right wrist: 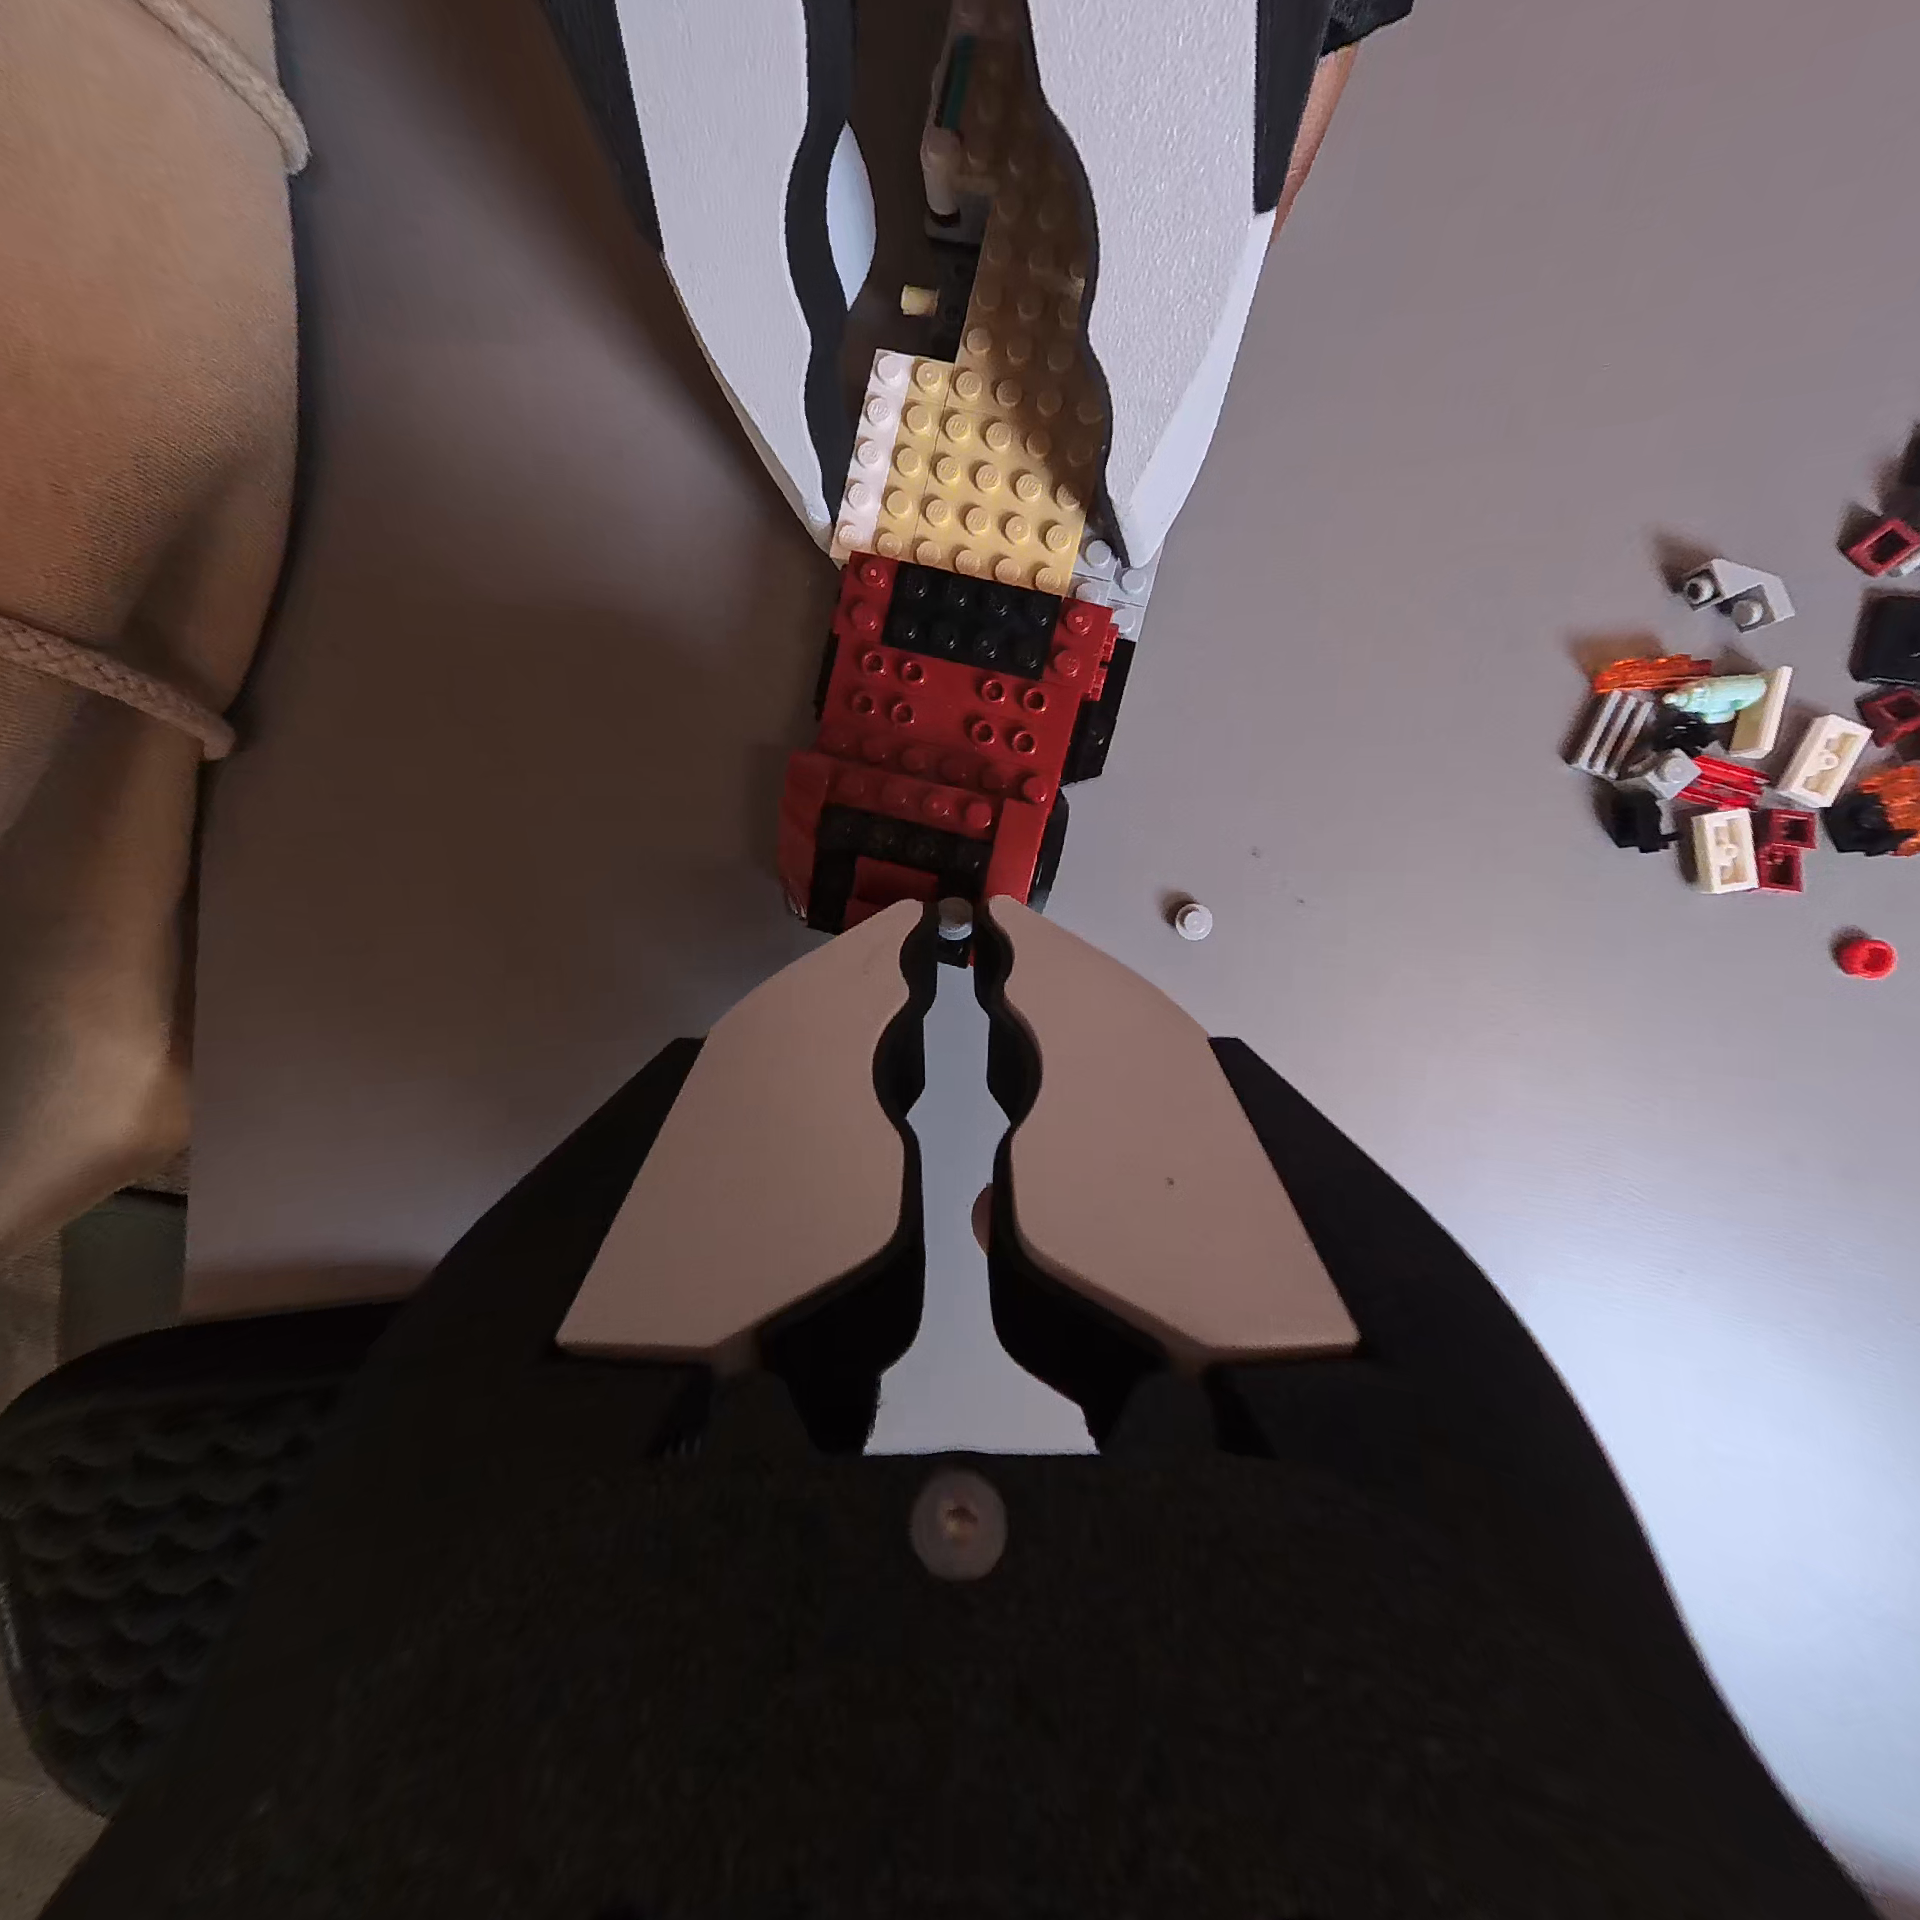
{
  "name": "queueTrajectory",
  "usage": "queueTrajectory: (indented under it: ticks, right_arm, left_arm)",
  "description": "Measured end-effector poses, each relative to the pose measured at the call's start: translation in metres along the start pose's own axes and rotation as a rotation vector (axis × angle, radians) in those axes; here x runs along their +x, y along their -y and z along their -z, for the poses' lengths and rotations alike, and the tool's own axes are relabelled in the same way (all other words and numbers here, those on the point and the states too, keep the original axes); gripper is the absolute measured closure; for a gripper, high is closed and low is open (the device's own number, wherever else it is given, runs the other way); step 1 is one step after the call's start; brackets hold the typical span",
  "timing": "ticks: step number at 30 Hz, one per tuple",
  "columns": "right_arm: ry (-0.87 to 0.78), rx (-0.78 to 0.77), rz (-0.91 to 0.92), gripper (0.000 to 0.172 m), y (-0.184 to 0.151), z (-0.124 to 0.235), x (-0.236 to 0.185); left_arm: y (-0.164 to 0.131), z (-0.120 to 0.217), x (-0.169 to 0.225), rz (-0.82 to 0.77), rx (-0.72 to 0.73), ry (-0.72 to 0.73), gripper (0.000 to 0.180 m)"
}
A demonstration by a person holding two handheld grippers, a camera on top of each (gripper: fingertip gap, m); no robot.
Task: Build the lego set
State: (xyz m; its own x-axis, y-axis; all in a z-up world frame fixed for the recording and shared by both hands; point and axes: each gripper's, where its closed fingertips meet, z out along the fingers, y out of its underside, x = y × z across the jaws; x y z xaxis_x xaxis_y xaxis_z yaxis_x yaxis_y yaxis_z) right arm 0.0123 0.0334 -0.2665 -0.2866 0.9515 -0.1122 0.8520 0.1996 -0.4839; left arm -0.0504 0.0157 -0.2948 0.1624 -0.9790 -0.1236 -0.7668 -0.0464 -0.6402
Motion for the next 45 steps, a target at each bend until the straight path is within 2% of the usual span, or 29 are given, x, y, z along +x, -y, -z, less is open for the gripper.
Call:
queueTrajectory:
  ticks: [13,21,35,45]
  right_arm:
    - [-0.016,0.108,-0.032,0.166,0.0044,0.0039,0.0007]
    - [-0.014,0.102,-0.036,0.171,0.0009,0.0017,-0.0016]
    - [-0.044,0.015,0.014,0.171,0.0019,-0.001,0.0011]
    - [-0.091,0.106,-0.009,0.171,0.0055,0.0036,0.0024]
  left_arm:
    - [0.0001,0.0001,-0.0001,0.002,0.004,0.0,0.121]
    - [0.0001,0.0,-0.0001,0.001,0.004,0.0,0.121]
    - [-0.0001,0.0001,0.0,-0.001,0.004,0.004,0.122]
    - [-0.0001,0.0001,0.0,-0.001,0.006,0.005,0.121]
